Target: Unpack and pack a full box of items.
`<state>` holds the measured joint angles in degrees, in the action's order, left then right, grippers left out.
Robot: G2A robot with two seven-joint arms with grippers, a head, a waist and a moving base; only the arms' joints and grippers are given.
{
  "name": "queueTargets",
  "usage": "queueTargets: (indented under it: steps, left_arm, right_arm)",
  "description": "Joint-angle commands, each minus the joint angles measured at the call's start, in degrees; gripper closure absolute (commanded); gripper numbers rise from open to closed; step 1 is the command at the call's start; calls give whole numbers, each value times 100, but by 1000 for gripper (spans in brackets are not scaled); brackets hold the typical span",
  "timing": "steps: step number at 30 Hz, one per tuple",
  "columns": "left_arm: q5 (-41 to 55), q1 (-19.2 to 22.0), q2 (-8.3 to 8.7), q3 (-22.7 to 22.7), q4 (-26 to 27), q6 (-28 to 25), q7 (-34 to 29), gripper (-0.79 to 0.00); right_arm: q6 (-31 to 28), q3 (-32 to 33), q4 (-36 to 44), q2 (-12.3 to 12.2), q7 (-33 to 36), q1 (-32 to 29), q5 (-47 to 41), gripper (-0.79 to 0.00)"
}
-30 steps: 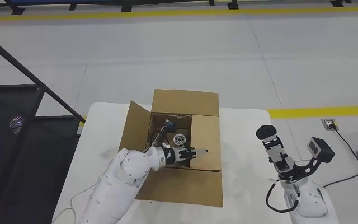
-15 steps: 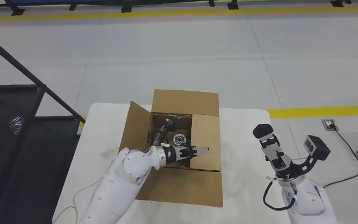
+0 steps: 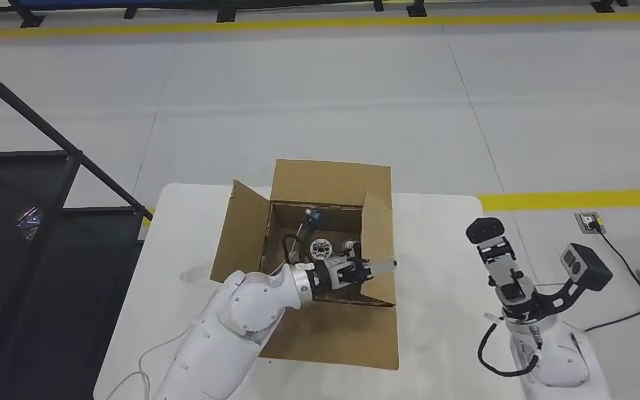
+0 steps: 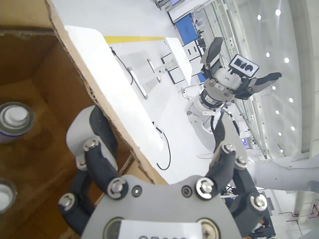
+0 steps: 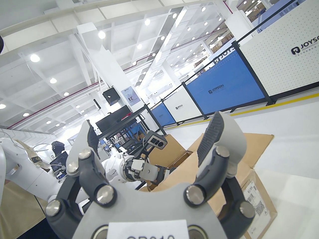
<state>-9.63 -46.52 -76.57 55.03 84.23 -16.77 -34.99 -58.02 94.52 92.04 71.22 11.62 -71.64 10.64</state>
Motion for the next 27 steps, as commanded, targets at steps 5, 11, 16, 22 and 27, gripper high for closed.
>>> queueTargets:
  steps: [5, 11, 16, 22, 27]
  left_arm:
    - [-118, 341, -211, -626, -325, 38, 413, -785]
    - [-224, 765, -474, -1210, -868, 135, 719, -785]
    - [-264, 1053, -696, -1580, -1297, 443, 874, -785]
    - [-319, 1250, -913, -1872, -1727, 679, 934, -785]
    - [-252, 1346, -1043, -1943, -1937, 667, 935, -785]
  right_arm:
    - [2, 332, 258, -34, -293, -273, 32, -785]
    - [3, 826, 498, -31, -999, -803, -45, -785]
    - [3, 826, 498, -31, -999, -803, -45, -785]
    - [3, 826, 498, -31, -999, -803, -45, -785]
    - [152, 825, 553, -27, -1022, -831, -20, -785]
